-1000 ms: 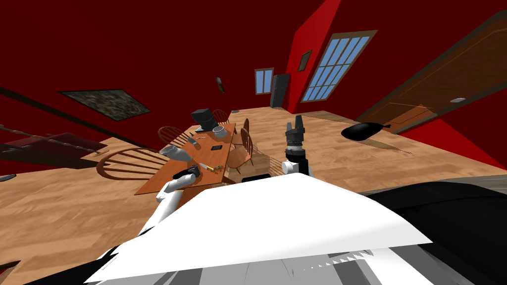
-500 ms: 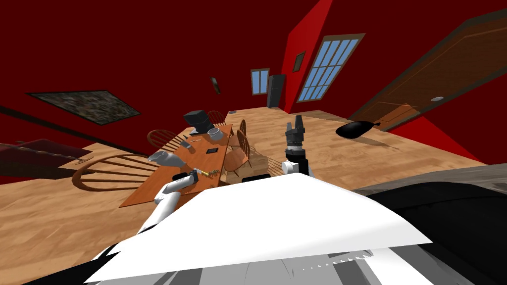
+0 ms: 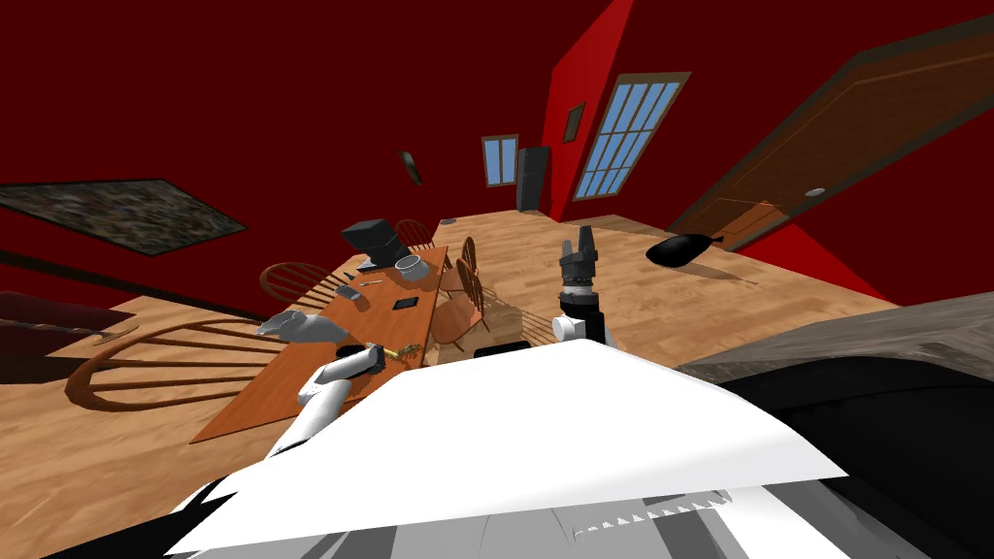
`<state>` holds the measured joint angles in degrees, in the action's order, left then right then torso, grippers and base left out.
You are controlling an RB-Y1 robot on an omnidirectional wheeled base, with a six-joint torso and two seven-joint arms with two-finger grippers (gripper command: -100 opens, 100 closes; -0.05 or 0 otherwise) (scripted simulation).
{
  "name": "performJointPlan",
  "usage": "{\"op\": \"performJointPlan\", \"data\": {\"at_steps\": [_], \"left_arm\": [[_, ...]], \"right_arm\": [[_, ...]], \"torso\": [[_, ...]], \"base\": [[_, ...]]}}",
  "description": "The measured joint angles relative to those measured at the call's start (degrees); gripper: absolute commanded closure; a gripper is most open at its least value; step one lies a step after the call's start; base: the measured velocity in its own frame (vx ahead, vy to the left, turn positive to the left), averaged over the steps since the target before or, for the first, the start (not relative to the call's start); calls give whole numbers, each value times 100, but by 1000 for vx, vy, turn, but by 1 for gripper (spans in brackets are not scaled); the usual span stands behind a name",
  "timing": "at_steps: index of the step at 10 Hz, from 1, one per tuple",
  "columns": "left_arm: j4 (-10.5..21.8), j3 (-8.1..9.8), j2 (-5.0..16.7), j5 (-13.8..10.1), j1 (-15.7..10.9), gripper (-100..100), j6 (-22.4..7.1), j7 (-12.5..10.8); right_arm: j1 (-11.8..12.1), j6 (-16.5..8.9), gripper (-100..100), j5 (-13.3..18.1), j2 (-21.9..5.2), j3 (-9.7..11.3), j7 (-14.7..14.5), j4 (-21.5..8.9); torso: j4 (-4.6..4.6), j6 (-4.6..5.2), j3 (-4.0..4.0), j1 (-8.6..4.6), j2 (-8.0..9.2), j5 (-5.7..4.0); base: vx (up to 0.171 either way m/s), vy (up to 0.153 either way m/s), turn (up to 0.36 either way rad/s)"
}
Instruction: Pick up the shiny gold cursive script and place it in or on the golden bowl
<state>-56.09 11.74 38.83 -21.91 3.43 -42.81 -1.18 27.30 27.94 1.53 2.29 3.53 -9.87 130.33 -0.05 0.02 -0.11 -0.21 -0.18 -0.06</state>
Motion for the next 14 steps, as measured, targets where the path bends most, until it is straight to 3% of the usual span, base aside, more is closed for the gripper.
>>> {"op": "performJointPlan", "data": {"at_steps": [2, 3, 6, 9, 12, 13, 14], "left_arm": [[169, -10, 52, -62, -64, -100, -136, 72], [522, -40, 89, -116, -197, -100, -125, 194], [533, -43, 148, -97, -100, -100, -581, 262], [955, -95, 173, -88, -220, -100, -836, 419], [1166, -129, 204, -75, -251, -100, -1151, 536], [1166, -129, 206, -75, -251, 0, -1174, 541], [1166, -129, 205, -75, -252, -100, -1172, 541]], "right_arm": [[0, 0, 0, 0, 0, -1, 0, 0], [0, 0, 0, 0, 0, 0, 0, 0], [0, 0, 0, 0, 0, 0, 0, 0], [0, 0, 0, 0, 0, 0, 0, 0], [0, 0, 0, 0, 0, -1, 0, 0], [0, 0, 0, 0, 0, -1, 0, 0], [0, 0, 0, 0, 0, -1, 0, 0]], "torso": [[2, -4, 6, 16, 10, 2], [1, 0, 2, 16, 3, 3], [-1, -1, -3, 1, -6, -1], [-1, -1, -3, 10, -4, 1], [1, -4, 2, 12, 5, 1], [2, -6, 7, 16, 14, 2], [4, -6, 11, 19, 20, 3]], "base": [[35, -13, -55], [50, -18, -81], [67, -43, -120], [67, -29, -143], [38, -16, -52], [0, 0, 0], [19, 34, 18]]}}
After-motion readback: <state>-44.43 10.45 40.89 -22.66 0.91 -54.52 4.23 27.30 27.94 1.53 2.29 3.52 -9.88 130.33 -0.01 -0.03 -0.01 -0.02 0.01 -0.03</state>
